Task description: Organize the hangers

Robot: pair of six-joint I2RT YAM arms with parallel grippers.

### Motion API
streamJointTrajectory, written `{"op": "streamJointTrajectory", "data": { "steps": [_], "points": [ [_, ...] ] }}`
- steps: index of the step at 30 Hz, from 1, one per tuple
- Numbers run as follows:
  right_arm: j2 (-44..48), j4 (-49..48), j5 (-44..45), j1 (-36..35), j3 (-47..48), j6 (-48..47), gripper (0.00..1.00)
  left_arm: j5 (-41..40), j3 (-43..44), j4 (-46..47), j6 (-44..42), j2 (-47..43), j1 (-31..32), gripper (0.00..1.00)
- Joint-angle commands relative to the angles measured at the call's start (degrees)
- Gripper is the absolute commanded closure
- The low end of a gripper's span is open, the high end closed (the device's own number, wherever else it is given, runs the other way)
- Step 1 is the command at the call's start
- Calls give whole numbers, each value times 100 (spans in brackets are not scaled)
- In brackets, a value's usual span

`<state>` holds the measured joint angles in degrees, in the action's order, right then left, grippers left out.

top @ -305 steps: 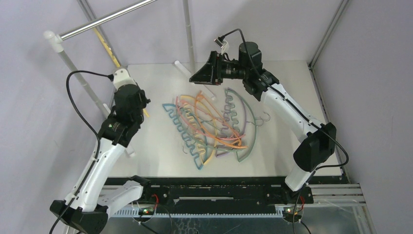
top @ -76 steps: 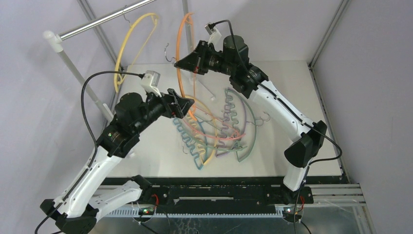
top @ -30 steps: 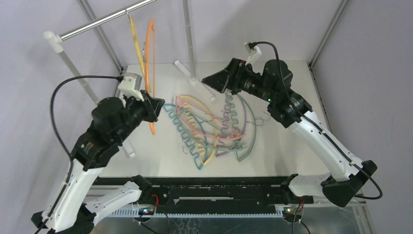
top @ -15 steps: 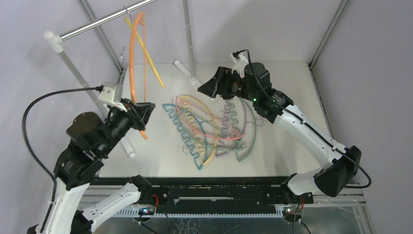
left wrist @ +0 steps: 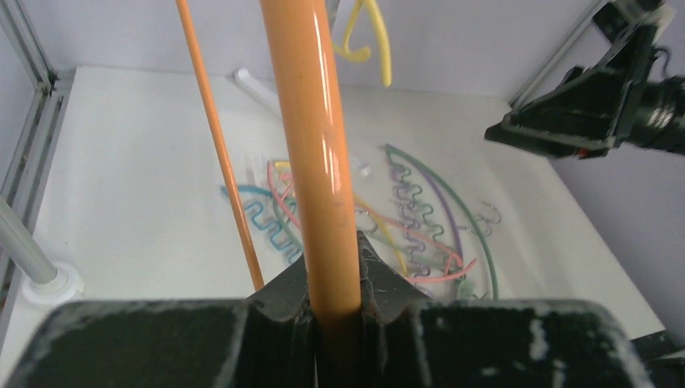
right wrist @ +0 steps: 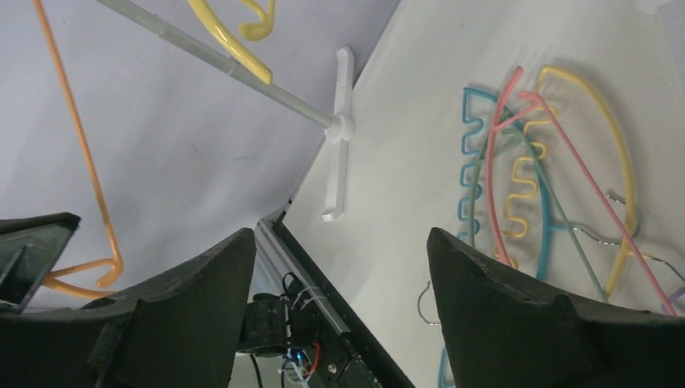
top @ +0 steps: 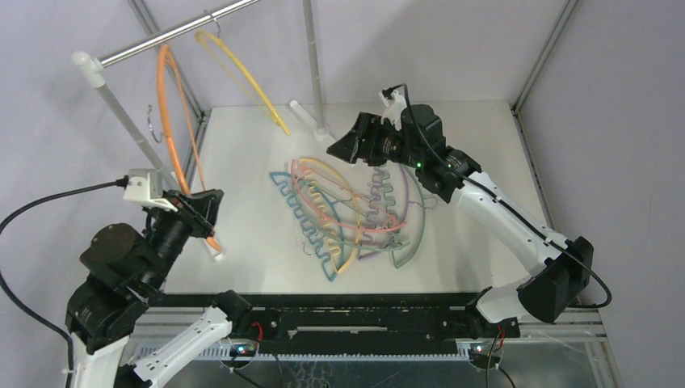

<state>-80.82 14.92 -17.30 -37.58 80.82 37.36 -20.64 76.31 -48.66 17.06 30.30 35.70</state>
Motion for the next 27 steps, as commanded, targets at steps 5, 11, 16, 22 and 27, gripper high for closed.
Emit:
{"op": "streamJointTrajectory", "data": {
  "steps": [5, 11, 16, 22, 27],
  "points": [
    [13, -161, -82, 163, 25, -58, 15, -111, -367, 103, 436, 216, -11, 100],
    [13, -162, -181, 347, -1, -67, 15, -766, -212, 246, 499, 749, -11, 100],
    [43, -170, -300, 534, -53, -62, 15, -1272, -93, 613, 397, 1228, -215, 100],
    [194, -199, -409, 806, -211, -28, 16, -606, 39, 1065, 408, 1675, -1251, 100],
    [259, -258, -523, 1061, -394, 17, 16, -108, 320, 1438, 218, 2085, -1813, 100]
  ]
}}
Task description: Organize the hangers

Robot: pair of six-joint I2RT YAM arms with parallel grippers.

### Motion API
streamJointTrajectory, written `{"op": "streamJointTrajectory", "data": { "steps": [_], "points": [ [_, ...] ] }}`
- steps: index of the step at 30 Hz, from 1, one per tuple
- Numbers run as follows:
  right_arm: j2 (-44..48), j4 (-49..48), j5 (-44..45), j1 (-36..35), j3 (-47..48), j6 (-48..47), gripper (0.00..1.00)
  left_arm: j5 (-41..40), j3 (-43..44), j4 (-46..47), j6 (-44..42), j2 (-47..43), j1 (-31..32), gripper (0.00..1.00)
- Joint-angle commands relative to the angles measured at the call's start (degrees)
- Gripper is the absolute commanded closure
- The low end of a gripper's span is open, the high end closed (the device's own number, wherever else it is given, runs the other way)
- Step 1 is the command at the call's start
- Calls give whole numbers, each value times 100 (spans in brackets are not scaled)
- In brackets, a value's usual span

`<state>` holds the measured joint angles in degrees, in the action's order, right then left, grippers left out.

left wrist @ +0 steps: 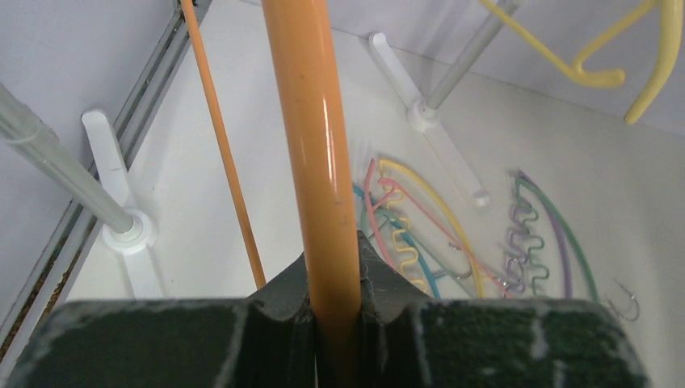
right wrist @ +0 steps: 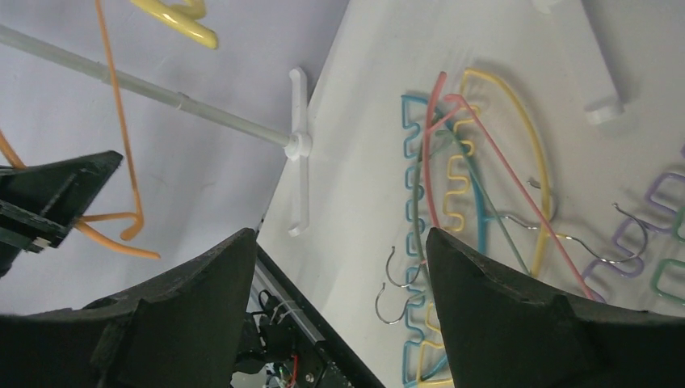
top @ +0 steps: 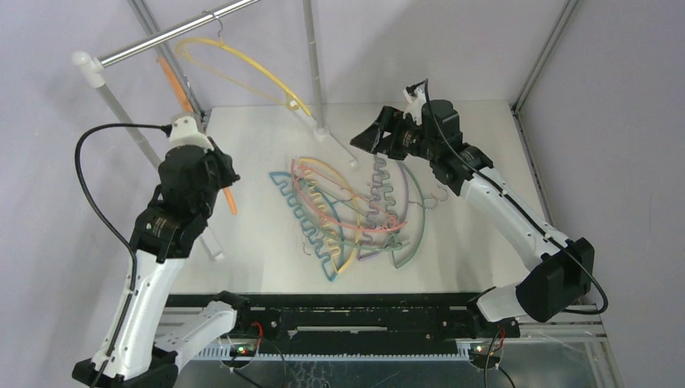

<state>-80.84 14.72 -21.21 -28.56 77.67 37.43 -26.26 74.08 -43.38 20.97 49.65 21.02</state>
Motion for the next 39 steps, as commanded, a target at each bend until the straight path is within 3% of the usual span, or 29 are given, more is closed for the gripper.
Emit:
{"op": "streamJointTrajectory", "data": {
  "steps": [1, 11, 20, 29, 39],
  "points": [
    [262, -234, -156, 188, -98, 22, 16, 567, 596, 984, -191, 236, -425, 100],
    [118, -326, -358, 518, -112, 117, 17, 1362, 1076, 1592, -83, 1194, -950, 100],
    [18, -448, -512, 810, -115, 193, 17, 1491, 1379, 1907, 65, 1953, -1178, 100],
    [-165, -512, -686, 1093, -119, 247, 19, 1809, 2222, 2144, 154, 2870, -1219, 100],
    [-447, -653, -857, 1352, -112, 440, 20, 2126, 2949, 1817, 212, 3698, -1235, 100]
  ]
}}
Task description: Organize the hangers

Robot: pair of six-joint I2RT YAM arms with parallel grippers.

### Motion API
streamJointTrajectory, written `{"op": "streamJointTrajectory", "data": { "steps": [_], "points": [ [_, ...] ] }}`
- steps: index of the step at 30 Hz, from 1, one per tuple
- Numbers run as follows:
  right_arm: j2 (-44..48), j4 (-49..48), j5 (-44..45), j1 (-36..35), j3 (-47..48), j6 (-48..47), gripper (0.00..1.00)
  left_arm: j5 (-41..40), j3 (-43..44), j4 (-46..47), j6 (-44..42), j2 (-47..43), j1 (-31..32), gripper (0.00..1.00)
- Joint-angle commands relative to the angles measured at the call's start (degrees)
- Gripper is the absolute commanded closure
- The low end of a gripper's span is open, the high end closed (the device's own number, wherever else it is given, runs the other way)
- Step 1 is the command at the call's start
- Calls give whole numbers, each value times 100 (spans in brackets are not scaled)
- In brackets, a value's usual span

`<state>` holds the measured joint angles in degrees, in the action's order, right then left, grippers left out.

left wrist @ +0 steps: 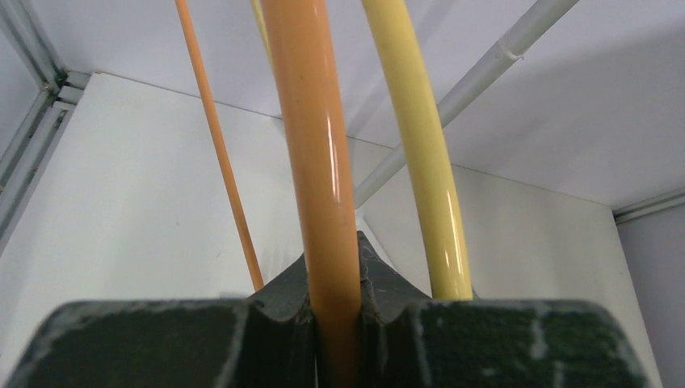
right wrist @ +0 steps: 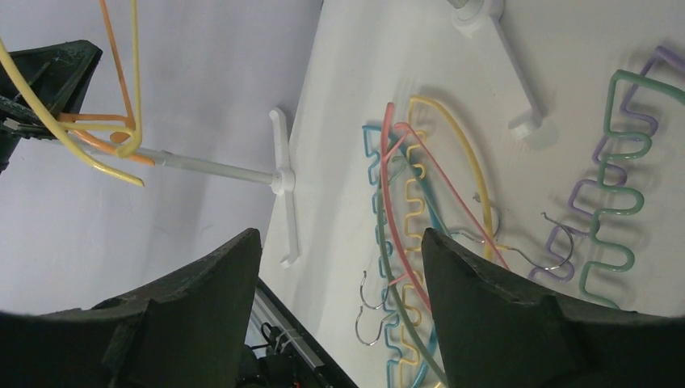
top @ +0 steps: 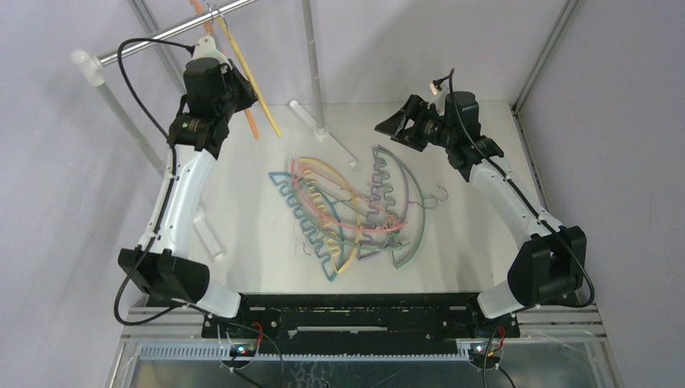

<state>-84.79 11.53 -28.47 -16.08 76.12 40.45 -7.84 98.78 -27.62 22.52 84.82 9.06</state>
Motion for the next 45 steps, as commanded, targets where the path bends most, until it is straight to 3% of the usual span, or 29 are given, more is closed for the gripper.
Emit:
{"op": "streamJointTrajectory", "data": {
  "steps": [1, 14, 21, 32, 41, 45],
  "points": [
    [-69, -347, -157, 129, 41, 158, 20, 373, 552, 197, 71, 263, -32, 100],
    [-194, -353, -211, 367, 39, 216, 22, 1204, 1376, -178, 213, 1101, 50, 100],
    [-229, -372, -212, 433, 39, 242, 22, 1468, 2485, -698, 130, 1879, 273, 100],
    [-263, -442, -248, 582, 46, 297, 22, 1873, 3396, -859, 246, 2669, 380, 100],
    [-410, -388, -225, 630, 166, 286, 20, 2770, 3352, -373, 235, 2785, 509, 73],
    [-465, -278, -165, 617, 253, 233, 17, 2781, 3273, -345, 160, 2620, 481, 65]
  ]
}}
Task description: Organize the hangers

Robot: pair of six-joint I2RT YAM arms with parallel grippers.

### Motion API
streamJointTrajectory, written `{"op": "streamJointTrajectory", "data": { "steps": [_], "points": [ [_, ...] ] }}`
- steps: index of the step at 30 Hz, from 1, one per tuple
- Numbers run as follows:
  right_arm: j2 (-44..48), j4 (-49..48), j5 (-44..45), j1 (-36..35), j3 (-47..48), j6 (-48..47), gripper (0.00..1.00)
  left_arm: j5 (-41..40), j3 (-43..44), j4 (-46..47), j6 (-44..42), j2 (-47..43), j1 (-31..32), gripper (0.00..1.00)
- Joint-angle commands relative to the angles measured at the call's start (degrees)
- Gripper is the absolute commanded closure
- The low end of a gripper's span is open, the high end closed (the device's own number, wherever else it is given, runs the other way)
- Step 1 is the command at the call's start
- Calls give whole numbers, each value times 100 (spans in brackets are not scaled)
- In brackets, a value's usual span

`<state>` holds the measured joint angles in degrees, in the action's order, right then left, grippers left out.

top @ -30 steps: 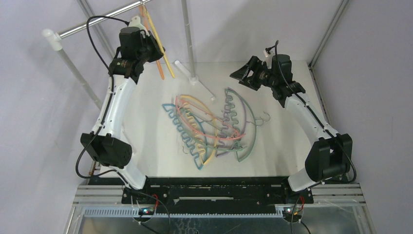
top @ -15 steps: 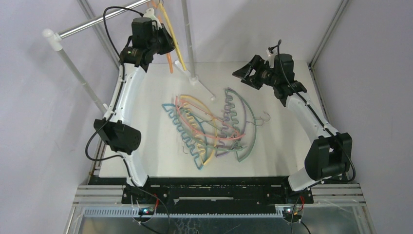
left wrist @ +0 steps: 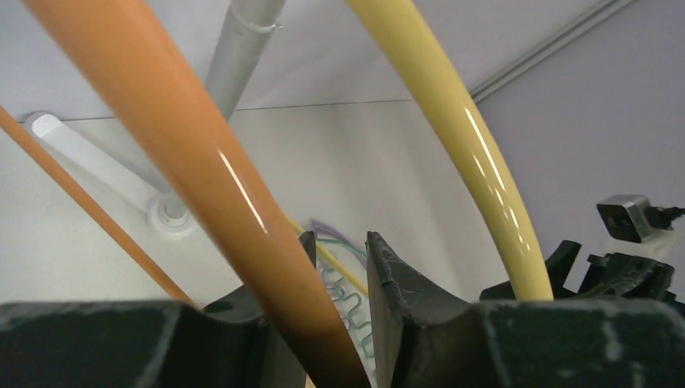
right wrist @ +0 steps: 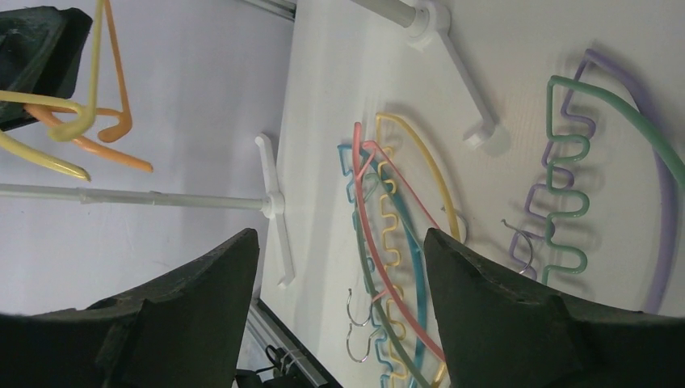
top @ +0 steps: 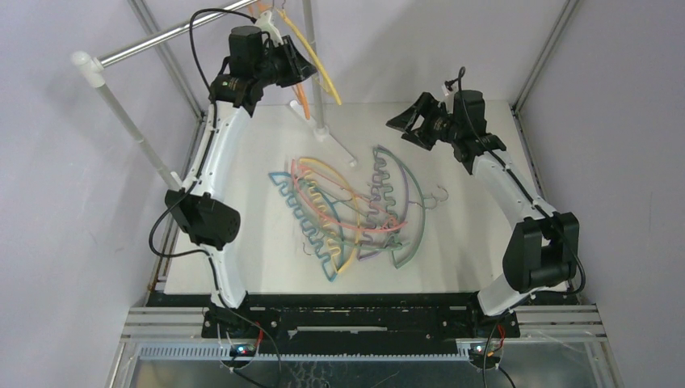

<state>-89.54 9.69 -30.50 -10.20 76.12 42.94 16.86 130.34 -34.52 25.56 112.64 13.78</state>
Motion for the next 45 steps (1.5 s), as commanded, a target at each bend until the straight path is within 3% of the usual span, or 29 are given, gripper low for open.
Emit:
{"op": "streamJointTrajectory", "data": {
  "steps": [1, 3, 6, 8, 10, 22, 29, 37, 45],
  "points": [
    [5, -69, 56, 20, 271, -33, 17, 317, 79, 356, -147, -227, -6, 62],
    [11, -42, 88, 8, 293, -73, 16, 383, -55, 391, -140, -375, -68, 57],
    [23, -14, 112, -7, 312, -115, 14, 531, -287, 471, -83, -615, -184, 39],
    [30, 26, 113, -24, 337, -145, 14, 683, -447, 560, -55, -790, -238, 15],
    [38, 70, 140, -62, 376, -182, 13, 820, -605, 644, -43, -917, -281, 2],
    [105, 252, 222, -278, 465, -355, 13, 687, -900, 218, -334, -1561, -353, 1],
    [197, 791, 476, -483, 514, -829, 13, 623, -1556, -19, -546, -2304, -373, 0],
    [367, 1904, 1505, -1372, 303, -1990, 13, 485, -2879, -84, -669, -3607, -516, 1],
    [160, 1934, 1727, -1647, -431, -1906, 24, 495, -4834, 64, -542, -4834, -529, 1]
  ]
}}
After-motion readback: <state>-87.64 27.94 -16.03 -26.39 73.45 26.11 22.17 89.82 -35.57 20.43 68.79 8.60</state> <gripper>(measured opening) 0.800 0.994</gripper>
